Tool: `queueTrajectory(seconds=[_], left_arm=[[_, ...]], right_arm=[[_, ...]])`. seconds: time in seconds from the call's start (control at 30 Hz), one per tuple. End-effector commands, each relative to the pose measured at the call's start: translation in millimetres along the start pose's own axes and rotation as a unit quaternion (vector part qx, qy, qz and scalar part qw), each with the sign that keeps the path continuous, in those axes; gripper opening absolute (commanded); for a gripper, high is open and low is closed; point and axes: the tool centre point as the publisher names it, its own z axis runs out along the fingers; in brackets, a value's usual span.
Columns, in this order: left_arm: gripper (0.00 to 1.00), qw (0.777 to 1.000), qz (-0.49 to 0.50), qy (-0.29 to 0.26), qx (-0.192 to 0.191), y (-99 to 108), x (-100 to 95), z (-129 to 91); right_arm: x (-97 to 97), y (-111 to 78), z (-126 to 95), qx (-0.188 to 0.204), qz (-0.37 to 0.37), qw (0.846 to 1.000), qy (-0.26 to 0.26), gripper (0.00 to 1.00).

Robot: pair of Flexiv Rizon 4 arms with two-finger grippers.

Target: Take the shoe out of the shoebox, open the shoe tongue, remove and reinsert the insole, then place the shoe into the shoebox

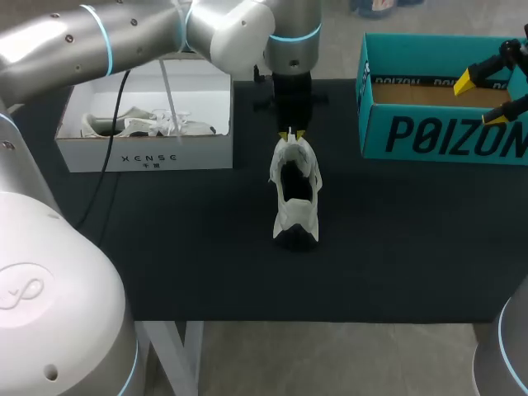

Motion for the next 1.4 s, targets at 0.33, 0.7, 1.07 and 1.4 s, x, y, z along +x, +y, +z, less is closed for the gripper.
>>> queueTrajectory(seconds=[0.33, 0.7, 1.07, 1.4], left_arm=[[0.0, 0.998, 0.041, 0.027, 0.027, -32, 7.9, 6], [0.0, 0.995, 0.08, 0.049, 0.045, -69, 16.1, 5], [0.0, 0.998, -0.051, 0.025, 0.038, -54, -0.8, -29], [0.0, 0.979, -0.193, 0.026, 0.058, -49, 1.5, -29]], right_arm=[[0.1, -0.7, 0, 0.0, 0.001, 1.0, -0.001, 1.0], [0.1, -0.7, 0, 0.0, 0.001, 1.0, -0.001, 1.0], [0.1, -0.7, 0, 0.0, 0.001, 1.0, -0.001, 1.0], [0.1, -0.7, 0, 0.0, 0.001, 1.0, -0.001, 1.0]])
